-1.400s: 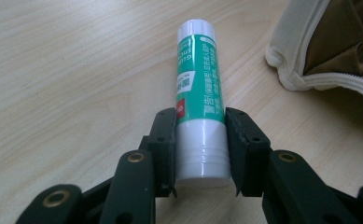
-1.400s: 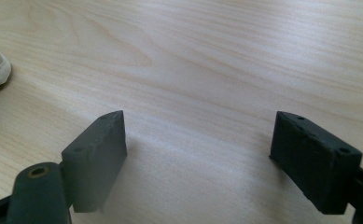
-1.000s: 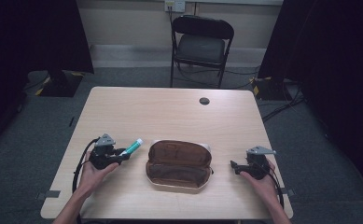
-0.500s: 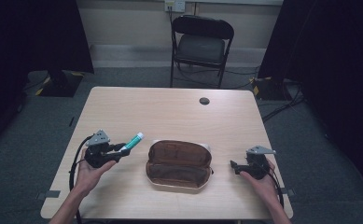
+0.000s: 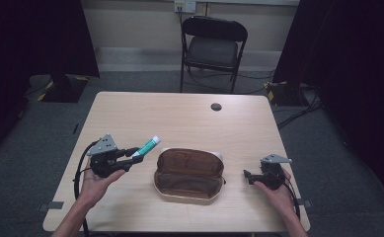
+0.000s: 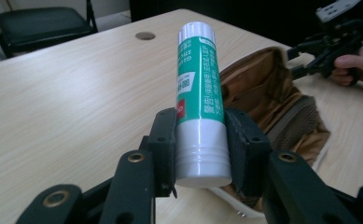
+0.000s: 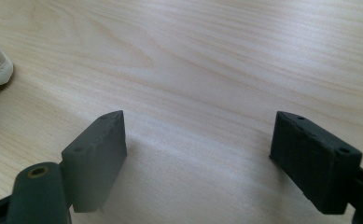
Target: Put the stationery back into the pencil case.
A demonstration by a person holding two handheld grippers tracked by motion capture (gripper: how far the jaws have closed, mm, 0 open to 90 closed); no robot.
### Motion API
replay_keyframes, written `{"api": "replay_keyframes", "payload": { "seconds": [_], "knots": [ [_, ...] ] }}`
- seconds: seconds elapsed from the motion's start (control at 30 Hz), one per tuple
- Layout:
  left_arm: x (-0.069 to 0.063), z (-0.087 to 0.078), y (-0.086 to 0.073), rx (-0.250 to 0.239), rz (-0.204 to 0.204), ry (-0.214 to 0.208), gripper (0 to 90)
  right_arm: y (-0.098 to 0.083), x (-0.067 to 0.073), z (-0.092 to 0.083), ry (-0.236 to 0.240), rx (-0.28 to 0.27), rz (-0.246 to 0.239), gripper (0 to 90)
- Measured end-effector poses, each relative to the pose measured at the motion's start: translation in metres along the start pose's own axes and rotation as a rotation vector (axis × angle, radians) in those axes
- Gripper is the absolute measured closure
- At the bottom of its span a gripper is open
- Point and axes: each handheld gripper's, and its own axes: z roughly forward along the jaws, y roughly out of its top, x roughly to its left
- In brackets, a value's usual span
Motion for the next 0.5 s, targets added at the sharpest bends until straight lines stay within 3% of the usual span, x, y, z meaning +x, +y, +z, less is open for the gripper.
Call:
{"api": "replay_keyframes", "payload": {
  "seconds": [0.2,0.5],
  "knots": [
    [-0.02,0.005,0.01,-0.019,0.036,-0.06,65.5,0.0,0.0,0.001,0.002,-0.002,-0.004,17.3],
    [-0.047,0.025,0.027,0.028,0.11,-0.132,65.5,0.0,0.0,0.001,0.001,-0.002,-0.004,17.3]
  ]
}}
